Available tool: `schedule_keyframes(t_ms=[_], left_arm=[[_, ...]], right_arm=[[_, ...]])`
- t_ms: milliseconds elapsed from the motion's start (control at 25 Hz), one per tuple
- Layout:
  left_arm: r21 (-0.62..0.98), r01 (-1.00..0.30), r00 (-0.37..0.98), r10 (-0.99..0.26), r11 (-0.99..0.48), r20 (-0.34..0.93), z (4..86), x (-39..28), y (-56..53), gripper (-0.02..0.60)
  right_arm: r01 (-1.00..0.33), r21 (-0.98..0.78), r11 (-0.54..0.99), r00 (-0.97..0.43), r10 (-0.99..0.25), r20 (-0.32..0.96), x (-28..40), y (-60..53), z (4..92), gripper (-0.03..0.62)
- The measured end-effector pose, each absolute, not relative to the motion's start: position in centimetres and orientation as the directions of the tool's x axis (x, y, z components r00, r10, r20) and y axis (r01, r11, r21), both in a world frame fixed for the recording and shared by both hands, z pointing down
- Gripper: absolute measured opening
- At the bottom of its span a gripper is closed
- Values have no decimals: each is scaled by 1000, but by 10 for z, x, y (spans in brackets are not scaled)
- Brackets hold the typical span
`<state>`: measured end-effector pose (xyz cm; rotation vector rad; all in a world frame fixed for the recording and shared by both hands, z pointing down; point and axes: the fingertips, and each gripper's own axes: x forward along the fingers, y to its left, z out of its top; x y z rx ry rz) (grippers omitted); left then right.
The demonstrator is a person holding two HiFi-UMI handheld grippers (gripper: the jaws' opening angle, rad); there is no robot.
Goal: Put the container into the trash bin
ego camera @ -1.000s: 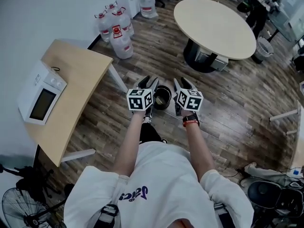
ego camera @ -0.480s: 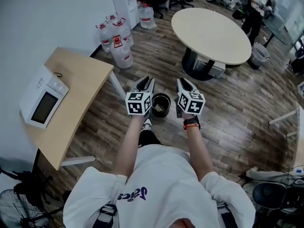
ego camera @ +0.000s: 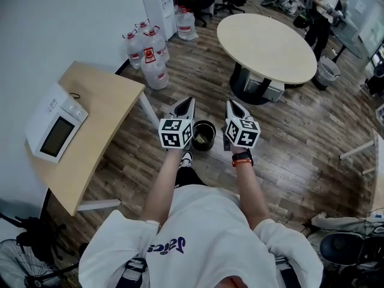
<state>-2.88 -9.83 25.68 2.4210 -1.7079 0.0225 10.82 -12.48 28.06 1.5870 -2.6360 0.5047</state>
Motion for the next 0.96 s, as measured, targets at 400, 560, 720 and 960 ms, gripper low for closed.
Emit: schedule_keyframes(t_ms=[400,560,720,960], left_arm=[[125,-942,327,-935,-311,136,265,-34,-101,21],[163,-934,340,-930,-317,139,268,-38,-106,20],[171,-933,344,-924,-317,165,279,-44,-118,20],[175,-933,348,-912,-314,217,310,-53,-160,21]], right_arm=[[-860,-269,434,-489,-852,186,101,-127,288,15],[-855,-278,438,-494,-850,184,96,-134,291,15],[-849,-293,440,-503,-843,191,89,-146,299,15],[-845,-315,432,-508,-833,218,80,-187,323,15]])
